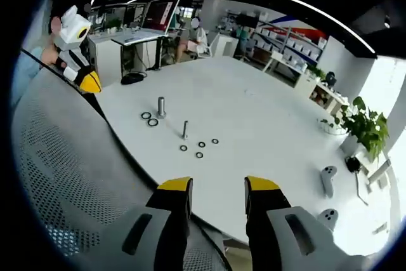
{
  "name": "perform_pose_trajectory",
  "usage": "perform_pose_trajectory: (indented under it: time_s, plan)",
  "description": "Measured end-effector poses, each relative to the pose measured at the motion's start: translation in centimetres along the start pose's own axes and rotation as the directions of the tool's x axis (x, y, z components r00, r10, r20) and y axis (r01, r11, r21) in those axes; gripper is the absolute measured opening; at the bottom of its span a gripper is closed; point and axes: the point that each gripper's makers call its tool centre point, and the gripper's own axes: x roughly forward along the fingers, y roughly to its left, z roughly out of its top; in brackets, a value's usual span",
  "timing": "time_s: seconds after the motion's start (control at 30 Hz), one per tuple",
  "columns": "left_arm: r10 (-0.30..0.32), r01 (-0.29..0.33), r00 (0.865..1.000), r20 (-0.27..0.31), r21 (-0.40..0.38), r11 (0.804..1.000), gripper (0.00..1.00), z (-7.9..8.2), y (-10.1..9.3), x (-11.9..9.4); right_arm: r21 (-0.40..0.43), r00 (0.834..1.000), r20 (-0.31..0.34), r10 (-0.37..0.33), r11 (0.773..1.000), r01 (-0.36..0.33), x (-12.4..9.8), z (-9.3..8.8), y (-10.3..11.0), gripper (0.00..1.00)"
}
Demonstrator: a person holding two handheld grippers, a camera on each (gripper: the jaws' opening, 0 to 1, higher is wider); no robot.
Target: Place the washer onto the threaded stud by aligning its center hole with the stud, sliding it down to the base, and recovering from edge contact or off-axis alignment until the washer reaches the visible bottom stop.
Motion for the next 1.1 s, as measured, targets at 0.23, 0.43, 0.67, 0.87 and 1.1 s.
perform_pose_trajectory:
  time_s: [0.23, 0.43, 0.67, 0.87, 1.1]
  plan:
    - [0.002, -0.002, 1.000, -0.002, 0.002, 1.000, 0.00, -0.04, -0.01, -0.01, 0.000, 1.000, 0.000, 0.005, 1.000, -0.005, 0.02, -0.04, 0.05, 0.33]
    - [0.003, -0.003, 1.000, -0.007, 0.002, 1.000, 0.00, -0.10, 0.02, 0.00, 0.003, 1.000, 0.006, 0.000, 1.000, 0.000, 0.00, 0.07, -0.01, 0.33]
    - [0.004, -0.004, 1.000, -0.004, 0.002, 1.000, 0.00, -0.06, 0.06, 0.02, 0.002, 1.000, 0.008, -0.001, 1.000, 0.001, 0.01, 0.11, -0.02, 0.33]
    - [0.006, -0.006, 1.000, -0.001, 0.000, 1.000, 0.00, 0.01, 0.12, 0.02, 0.001, 1.000, 0.007, 0.000, 1.000, 0.000, 0.02, 0.13, -0.01, 0.33]
    - [0.007, -0.007, 1.000, 0.001, -0.002, 1.000, 0.00, 0.04, 0.16, 0.02, 0.001, 1.000, 0.011, 0.001, 1.000, -0.001, 0.00, 0.16, -0.01, 0.33]
